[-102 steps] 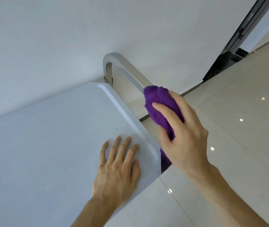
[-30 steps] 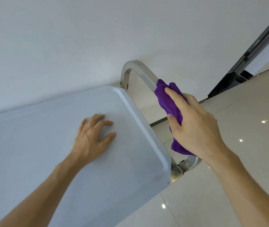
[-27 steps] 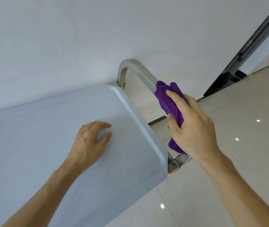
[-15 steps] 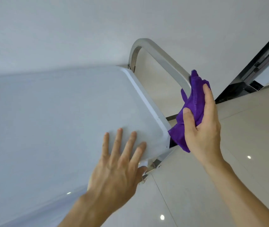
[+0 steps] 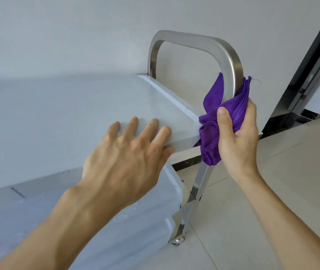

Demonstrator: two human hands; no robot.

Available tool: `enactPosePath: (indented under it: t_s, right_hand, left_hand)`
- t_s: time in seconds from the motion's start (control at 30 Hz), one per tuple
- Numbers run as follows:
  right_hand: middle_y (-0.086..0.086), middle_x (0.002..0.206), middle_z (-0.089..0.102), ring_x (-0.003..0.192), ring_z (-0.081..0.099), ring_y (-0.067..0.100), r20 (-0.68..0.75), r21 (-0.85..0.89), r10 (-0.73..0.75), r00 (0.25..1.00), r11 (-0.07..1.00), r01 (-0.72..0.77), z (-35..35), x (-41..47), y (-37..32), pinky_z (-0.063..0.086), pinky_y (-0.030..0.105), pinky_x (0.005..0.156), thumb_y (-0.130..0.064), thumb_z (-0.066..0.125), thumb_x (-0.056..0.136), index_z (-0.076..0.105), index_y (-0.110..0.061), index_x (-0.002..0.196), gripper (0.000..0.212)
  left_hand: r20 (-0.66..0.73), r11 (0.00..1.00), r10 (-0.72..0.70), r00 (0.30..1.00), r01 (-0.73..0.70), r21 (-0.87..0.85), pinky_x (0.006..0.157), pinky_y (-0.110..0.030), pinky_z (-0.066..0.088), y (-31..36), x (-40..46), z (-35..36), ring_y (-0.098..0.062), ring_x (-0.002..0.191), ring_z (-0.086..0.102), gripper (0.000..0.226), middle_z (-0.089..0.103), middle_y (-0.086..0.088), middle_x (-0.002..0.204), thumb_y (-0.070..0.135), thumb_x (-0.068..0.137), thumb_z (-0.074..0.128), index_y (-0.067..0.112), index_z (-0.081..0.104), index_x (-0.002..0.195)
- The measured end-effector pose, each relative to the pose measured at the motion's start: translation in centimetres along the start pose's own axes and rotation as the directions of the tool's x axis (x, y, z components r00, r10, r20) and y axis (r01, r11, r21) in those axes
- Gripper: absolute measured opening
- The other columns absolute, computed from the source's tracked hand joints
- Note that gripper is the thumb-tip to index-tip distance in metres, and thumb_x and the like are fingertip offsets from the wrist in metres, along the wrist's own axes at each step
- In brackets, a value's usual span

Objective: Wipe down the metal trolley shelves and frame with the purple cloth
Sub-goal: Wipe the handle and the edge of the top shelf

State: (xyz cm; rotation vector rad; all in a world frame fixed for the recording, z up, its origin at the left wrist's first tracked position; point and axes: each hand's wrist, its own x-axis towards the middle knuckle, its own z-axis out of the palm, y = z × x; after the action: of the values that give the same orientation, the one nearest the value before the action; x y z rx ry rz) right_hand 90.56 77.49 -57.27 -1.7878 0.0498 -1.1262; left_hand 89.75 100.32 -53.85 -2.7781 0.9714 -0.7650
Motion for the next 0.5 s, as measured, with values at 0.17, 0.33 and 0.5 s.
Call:
enactPosePath:
  t_s: [0.17,0.33,0.5]
  right_hand:
    - [-0.030,0.099,0.065,0.094,0.062,-0.005,-0.019,0.097,-0.049,0.999,0.994,0.051,-0.2,-0.6,0.5,0.047,0.011,0.081,-0.040,0.055,0.098,0.050,-0.025,0.133,0.039]
    - [-0.033,0.099,0.064,0.094,0.062,-0.008,-0.042,0.189,-0.087,0.995,0.978,0.093,-0.3,-3.3,1.1,0.045,0.006,0.078,-0.045,0.049,0.100,0.049,-0.024,0.133,0.039]
    - [-0.011,0.127,0.061,0.114,0.060,0.007,-0.013,0.184,-0.082,0.997,0.979,0.083,-0.9,-7.2,3.6,0.050,0.021,0.093,-0.053,0.052,0.095,0.036,-0.037,0.142,0.052]
  left_hand:
    - [-0.147,1.000,0.001,0.989,0.003,0.031,0.065,-0.041,0.049,0.3,-1.3,0.0,-0.027,0.082,0.062,0.042,0.061,0.004,0.092,0.045,0.103,0.017,0.023,0.051,0.113]
    - [-0.241,0.998,-0.024,0.970,0.036,0.047,0.057,-0.032,0.039,0.9,-2.9,0.2,-0.026,0.081,0.064,0.038,0.067,0.010,0.105,0.048,0.100,0.020,0.027,0.048,0.115]
    - [-0.285,0.999,-0.026,0.958,0.031,0.013,0.055,-0.030,0.035,2.1,-4.0,-0.2,-0.026,0.079,0.064,0.034,0.069,0.011,0.105,0.045,0.101,0.025,0.026,0.051,0.113]
